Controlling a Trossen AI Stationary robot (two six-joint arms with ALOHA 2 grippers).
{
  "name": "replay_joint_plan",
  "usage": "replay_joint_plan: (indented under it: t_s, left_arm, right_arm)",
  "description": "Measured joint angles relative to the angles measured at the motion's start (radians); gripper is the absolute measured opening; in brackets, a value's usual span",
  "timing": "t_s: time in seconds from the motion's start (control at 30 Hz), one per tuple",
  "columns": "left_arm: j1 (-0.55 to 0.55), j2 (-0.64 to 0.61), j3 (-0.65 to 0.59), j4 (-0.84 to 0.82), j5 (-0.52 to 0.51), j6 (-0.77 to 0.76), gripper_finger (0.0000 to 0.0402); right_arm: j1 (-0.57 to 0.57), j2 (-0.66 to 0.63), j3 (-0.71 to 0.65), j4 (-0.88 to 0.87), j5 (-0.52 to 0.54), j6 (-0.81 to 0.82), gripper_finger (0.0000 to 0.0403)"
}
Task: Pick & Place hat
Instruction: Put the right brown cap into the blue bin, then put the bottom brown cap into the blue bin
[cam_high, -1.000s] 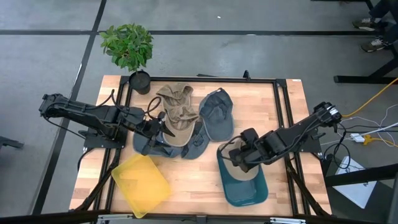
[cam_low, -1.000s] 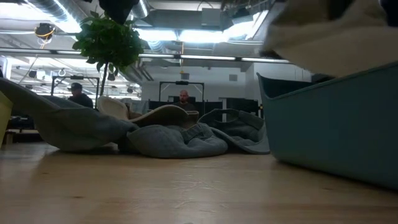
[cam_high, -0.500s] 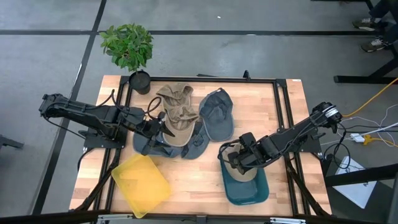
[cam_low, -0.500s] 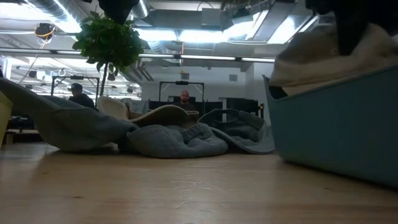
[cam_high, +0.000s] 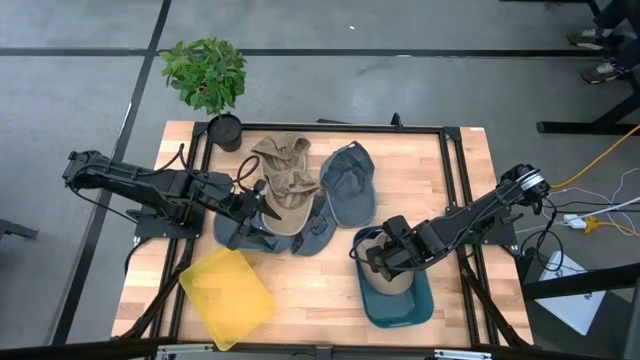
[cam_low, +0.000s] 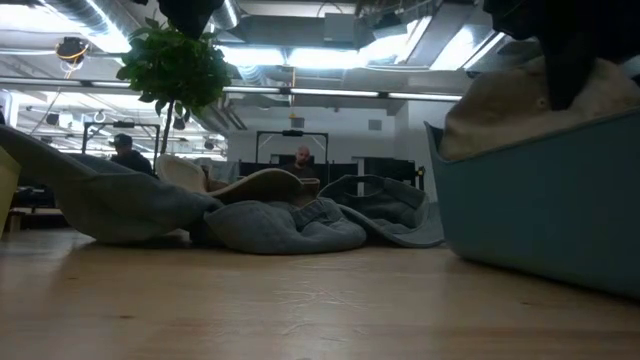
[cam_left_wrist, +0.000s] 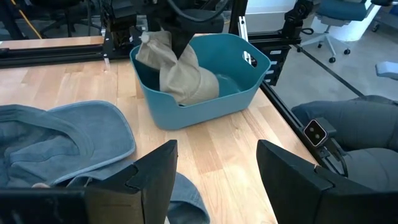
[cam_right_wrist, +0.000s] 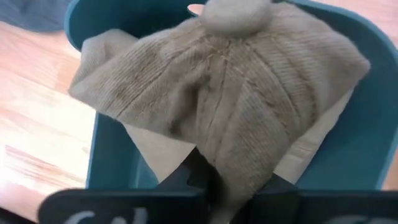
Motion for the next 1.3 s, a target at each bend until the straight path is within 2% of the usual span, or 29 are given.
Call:
replay_joint_plan:
  t_s: [0.23,0.47,0.6,0.83,0.9,1.03,1.17,1.3]
  left_arm:
    - [0.000,0.000,0.000,0.000,0.000,0.000,0.0216]
    - [0.000,0.000,0.000,0.002,0.000,-0.015,0.0216]
    - [0.000,0.000,0.000,0.024,0.000,-0.017,0.0216]
    - [0.000,0.000,0.000,0.046,-0.009,-0.043,0.0216]
    - [0.000,0.000,0.000,0.045,-0.052,-0.043,0.0216]
    - [0.000,0.000,0.000,0.031,-0.193,-0.012,0.0216]
    - [0.000,0.000,0.000,-0.002,-0.348,0.031,0.0216]
    - [0.000,0.012,0.000,-0.021,-0.469,0.025,0.0216]
  right_arm:
    - [0.000,0.000,0.000,-0.015,0.000,-0.003,0.0087]
    - [-0.011,-0.004,0.007,-0.025,-0.048,-0.102,0.0182]
    - [-0.022,-0.023,0.066,-0.047,-0.050,-0.182,0.0224]
    - [-0.023,-0.023,0.245,-0.072,0.074,-0.387,0.0245]
    - [-0.023,-0.023,0.285,-0.072,0.147,-0.486,0.0245]
    - [-0.023,-0.023,0.327,-0.036,0.282,-0.786,0.0245]
    - [-0.023,-0.023,0.327,-0.025,0.379,-1.067,0.0245]
    - [-0.023,-0.022,0.293,-0.068,0.472,-1.265,0.0245]
